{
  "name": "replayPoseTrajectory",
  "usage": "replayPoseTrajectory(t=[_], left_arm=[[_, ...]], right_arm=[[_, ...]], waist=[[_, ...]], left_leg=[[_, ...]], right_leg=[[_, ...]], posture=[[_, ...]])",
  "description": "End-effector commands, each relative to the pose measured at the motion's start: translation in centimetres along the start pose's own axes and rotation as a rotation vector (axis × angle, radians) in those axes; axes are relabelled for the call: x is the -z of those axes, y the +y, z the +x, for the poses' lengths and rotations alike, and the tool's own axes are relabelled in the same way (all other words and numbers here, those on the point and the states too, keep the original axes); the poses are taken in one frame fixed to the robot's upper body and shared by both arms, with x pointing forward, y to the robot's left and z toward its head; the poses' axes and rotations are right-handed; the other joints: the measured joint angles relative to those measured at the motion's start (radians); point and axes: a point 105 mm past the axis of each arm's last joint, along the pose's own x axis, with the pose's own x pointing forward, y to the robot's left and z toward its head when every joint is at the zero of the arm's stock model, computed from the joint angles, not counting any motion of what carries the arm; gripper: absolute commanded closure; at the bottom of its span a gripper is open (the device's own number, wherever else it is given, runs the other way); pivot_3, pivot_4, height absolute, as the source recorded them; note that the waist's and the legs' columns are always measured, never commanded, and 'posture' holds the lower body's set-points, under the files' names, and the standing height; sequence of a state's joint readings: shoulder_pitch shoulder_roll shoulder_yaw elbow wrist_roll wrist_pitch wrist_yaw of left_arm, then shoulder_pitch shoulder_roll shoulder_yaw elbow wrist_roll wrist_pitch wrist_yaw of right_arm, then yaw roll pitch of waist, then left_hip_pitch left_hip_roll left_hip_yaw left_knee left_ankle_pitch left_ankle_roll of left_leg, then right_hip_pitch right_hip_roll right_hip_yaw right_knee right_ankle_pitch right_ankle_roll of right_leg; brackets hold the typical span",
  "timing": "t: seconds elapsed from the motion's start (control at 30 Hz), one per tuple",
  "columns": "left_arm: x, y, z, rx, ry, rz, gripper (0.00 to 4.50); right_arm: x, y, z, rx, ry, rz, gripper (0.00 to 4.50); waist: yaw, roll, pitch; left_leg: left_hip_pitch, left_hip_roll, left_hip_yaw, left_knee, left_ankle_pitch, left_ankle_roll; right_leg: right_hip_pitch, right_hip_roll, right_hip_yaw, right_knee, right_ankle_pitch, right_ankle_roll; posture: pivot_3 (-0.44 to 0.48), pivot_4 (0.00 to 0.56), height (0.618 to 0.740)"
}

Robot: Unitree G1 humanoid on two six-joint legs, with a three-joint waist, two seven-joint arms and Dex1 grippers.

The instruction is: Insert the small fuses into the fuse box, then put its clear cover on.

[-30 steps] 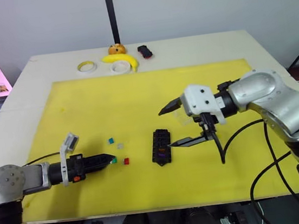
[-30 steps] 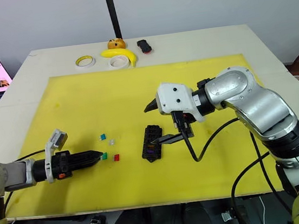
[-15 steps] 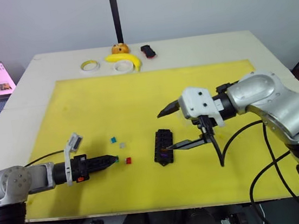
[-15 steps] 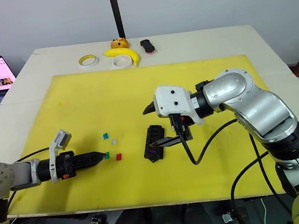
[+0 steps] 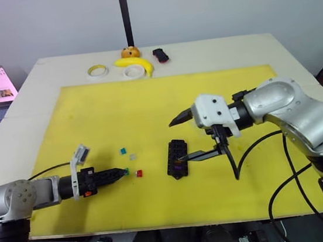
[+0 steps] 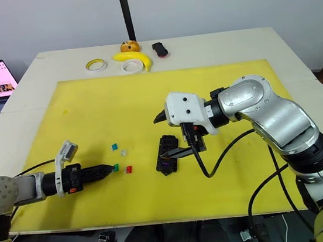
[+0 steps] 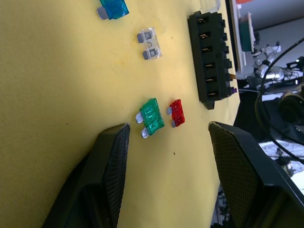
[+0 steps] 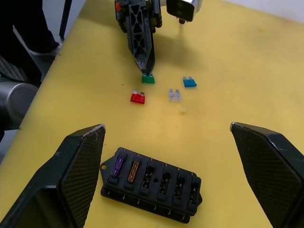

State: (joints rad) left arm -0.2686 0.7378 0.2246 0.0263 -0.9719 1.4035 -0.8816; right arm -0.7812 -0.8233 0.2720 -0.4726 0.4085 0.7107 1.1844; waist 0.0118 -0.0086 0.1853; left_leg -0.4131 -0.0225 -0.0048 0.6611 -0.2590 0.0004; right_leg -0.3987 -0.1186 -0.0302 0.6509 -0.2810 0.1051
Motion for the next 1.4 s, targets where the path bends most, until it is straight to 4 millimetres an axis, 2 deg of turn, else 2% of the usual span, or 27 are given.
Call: replayPoseTrajectory(t=[0.03, 0.1, 0.13, 0.17, 0.23, 0.7, 0.8, 1.07, 1.27, 1.4], left_arm=[[0.6, 0.8, 0.3, -0.033, 0.015, -0.014, 1.68], [0.7, 0.9, 0.3, -0.038, 0.013, -0.014, 1.68], [0.7, 1.0, 0.3, -0.039, 0.014, -0.015, 2.25], [0.8, 1.0, 0.3, -0.037, 0.017, -0.015, 2.53], [0.8, 1.0, 0.4, -0.038, 0.018, -0.014, 3.50], [0.4, 1.0, 0.6, -0.033, -0.018, -0.005, 3.50], [0.4, 0.7, 0.8, -0.021, -0.016, -0.004, 4.41], [0.5, 0.7, 0.3, -0.034, -0.014, 0.008, 4.47], [-1.2, -1.9, -0.7, 0.058, -0.097, 0.083, 4.47], [-2.3, -4.2, -1.2, 0.122, -0.158, 0.157, 4.47]], right_arm=[[-1.1, 0.2, -0.2, -0.001, -0.014, -0.063, 0.00], [-1.1, 0.3, -0.2, -0.002, -0.014, -0.063, 0.00], [-1.1, 0.2, -0.3, -0.001, -0.014, -0.063, 0.00], [-1.1, 0.2, -0.2, 0.000, -0.013, -0.062, 0.00], [-1.0, 0.1, -0.2, 0.002, -0.012, -0.062, 0.00], [-1.0, 0.1, -0.1, 0.001, -0.013, -0.063, 0.00], [-1.0, 0.1, -0.2, 0.002, -0.011, -0.062, 0.00], [-0.9, 0.2, -0.2, 0.002, -0.008, -0.058, 0.00], [-0.7, 0.4, -0.3, 0.002, -0.014, -0.024, 0.00], [-0.4, 0.5, -0.3, 0.005, -0.034, 0.040, 0.00]], waist=[[0.000, 0.000, 0.000], [0.001, 0.000, 0.000], [0.001, 0.000, 0.000], [0.000, 0.000, 0.000], [-0.001, 0.000, 0.000], [0.000, 0.000, 0.000], [0.001, 0.000, 0.000], [0.000, 0.000, 0.000], [-0.002, 0.000, 0.000], [-0.002, 0.000, 0.000]], left_leg=[[0.000, 0.000, 0.000, 0.000, 0.000, 0.000], [0.000, 0.000, 0.000, 0.000, 0.000, 0.000], [0.000, 0.000, 0.000, 0.000, 0.000, 0.000], [0.000, 0.000, 0.000, 0.000, 0.000, 0.000], [0.000, 0.000, 0.000, 0.000, 0.000, 0.000], [0.000, 0.000, 0.000, -0.001, -0.001, 0.001], [0.000, 0.000, 0.000, -0.001, -0.001, 0.001], [0.000, 0.000, 0.000, -0.001, -0.001, 0.001], [-0.001, 0.000, 0.000, -0.003, -0.001, 0.001], [-0.009, 0.000, 0.000, -0.002, 0.000, 0.001]], right_leg=[[0.000, 0.000, 0.000, 0.000, 0.000, -0.001], [0.000, 0.000, 0.000, 0.000, -0.001, -0.002], [0.000, 0.000, 0.000, -0.001, -0.001, -0.002], [0.000, 0.000, 0.000, -0.001, -0.001, -0.002], [0.001, 0.000, 0.000, -0.001, -0.001, -0.002], [0.001, -0.001, 0.000, -0.002, -0.001, -0.003], [0.000, -0.001, 0.000, -0.003, -0.001, -0.003], [0.000, -0.001, 0.000, -0.003, -0.001, -0.003], [-0.001, -0.001, 0.000, -0.003, -0.001, -0.003], [-0.008, -0.001, 0.000, -0.003, 0.000, -0.001]], posture=[[0.000, 0.150, 0.740], [0.000, 0.150, 0.740], [0.000, 0.150, 0.740], [0.000, 0.150, 0.740], [0.000, 0.150, 0.740], [0.000, 0.150, 0.740], [0.000, 0.150, 0.740], [0.000, 0.150, 0.740], [0.000, 0.150, 0.740], [0.000, 0.150, 0.740]])
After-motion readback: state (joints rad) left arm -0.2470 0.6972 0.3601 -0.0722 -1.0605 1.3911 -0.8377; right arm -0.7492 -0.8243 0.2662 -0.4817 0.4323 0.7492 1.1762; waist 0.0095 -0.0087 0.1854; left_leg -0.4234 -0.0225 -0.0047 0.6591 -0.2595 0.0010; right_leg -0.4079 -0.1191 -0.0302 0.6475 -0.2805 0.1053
